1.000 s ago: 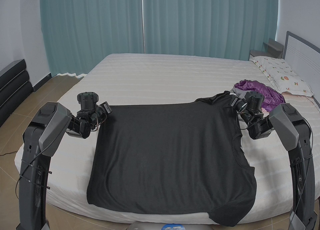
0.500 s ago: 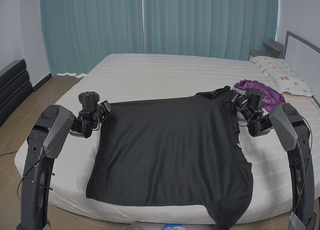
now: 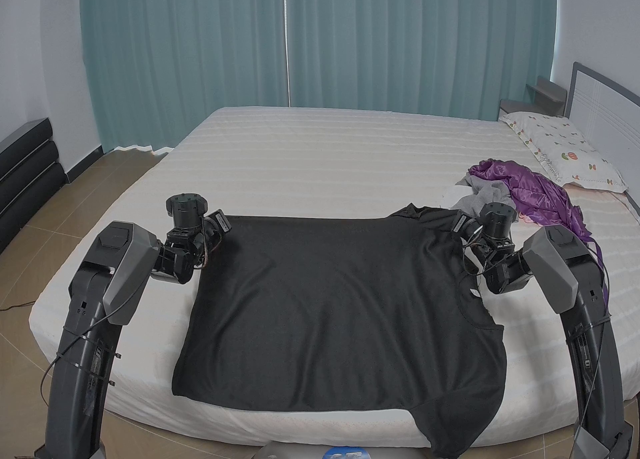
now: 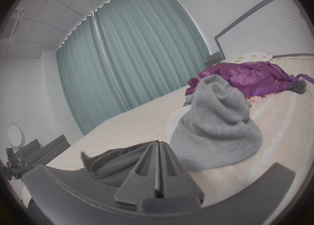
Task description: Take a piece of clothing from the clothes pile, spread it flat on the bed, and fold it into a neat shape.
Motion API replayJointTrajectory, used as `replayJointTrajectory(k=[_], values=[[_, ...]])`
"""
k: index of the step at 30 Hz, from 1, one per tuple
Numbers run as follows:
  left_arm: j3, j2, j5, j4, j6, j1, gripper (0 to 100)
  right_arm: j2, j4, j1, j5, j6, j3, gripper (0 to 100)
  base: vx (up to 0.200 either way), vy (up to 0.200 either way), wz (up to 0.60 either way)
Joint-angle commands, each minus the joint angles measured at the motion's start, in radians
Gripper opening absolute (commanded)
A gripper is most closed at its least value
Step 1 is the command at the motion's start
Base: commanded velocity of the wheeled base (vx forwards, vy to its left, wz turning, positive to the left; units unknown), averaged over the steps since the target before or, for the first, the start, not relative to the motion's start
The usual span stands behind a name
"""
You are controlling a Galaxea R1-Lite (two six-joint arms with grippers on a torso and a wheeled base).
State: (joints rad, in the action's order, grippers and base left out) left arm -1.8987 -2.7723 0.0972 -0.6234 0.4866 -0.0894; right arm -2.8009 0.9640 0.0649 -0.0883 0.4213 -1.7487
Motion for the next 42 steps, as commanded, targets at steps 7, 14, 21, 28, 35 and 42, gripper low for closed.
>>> replayJointTrajectory(k=[7,14,21,28,35,42], values=[[-0.005,-0.039,-0.001,0.002,0.001,-0.009,0,-0.045,0.004,0.019,0.001,0.002,0.011,100,0.0,0.0,0.0],[-0.002,-0.035,0.001,-0.006,0.003,-0.013,100,0.021,0.018,0.021,0.001,0.017,0.089,100,0.0,0.0,0.0],[0.049,0.054,0.029,0.002,0.083,0.013,100,0.169,0.042,0.009,0.013,0.109,0.262,100,0.0,0.0,0.0],[0.441,0.346,-0.136,0.004,0.109,0.077,100,0.389,0.136,0.007,0.102,0.203,0.646,100,0.0,0.0,0.0],[0.83,0.611,-0.244,-0.009,0.173,0.092,100,0.531,0.295,0.007,0.22,0.22,1.06,100,0.0,0.0,0.0],[1.118,0.774,-0.286,-0.033,0.202,0.079,100,0.627,0.42,0.029,0.24,0.278,1.31,100,0.0,0.0,0.0]])
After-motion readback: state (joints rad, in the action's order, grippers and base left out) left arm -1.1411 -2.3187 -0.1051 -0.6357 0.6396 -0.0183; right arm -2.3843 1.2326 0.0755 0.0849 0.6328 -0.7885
